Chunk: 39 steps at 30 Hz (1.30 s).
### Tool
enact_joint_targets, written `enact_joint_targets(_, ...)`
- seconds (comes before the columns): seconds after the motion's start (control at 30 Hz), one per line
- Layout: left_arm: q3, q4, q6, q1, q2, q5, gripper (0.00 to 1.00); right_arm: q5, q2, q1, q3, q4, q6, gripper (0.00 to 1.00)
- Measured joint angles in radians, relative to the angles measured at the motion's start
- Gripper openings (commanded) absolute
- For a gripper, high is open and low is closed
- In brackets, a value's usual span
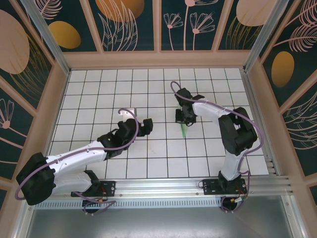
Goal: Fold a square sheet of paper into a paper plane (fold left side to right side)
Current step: Move the paper plane to the center of the table.
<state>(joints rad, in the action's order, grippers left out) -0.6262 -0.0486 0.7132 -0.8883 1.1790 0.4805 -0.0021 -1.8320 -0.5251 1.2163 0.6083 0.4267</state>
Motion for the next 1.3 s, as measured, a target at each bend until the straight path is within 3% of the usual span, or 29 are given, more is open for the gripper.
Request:
enact_joint_targets(0.47,0.0,0.0,0.0,0.0,0.007,0.0,0.98,0.005,-0.031,0.0,0.0,-0.002,-0.003,0.21)
enact_joint_targets(0.53,0.0,0.0,0.0,0.0,0.01,0.0,0.99,0.008,-0.031,0.0,0.0,0.0,-0.002,0.2)
enact_joint_targets(0.73,0.0,0.0,-0.001,0.0,0.011,0.0,0.98,0.001,-0.034,-0.008,-0.002,-0.002,0.009,0.0)
enact_joint_targets(1.3,0.0,0.024,-0.001,0.0,-0.027,0.05,0.99,-0.005,-0.055,-0.131,0.076,0.072,0.111,0.0)
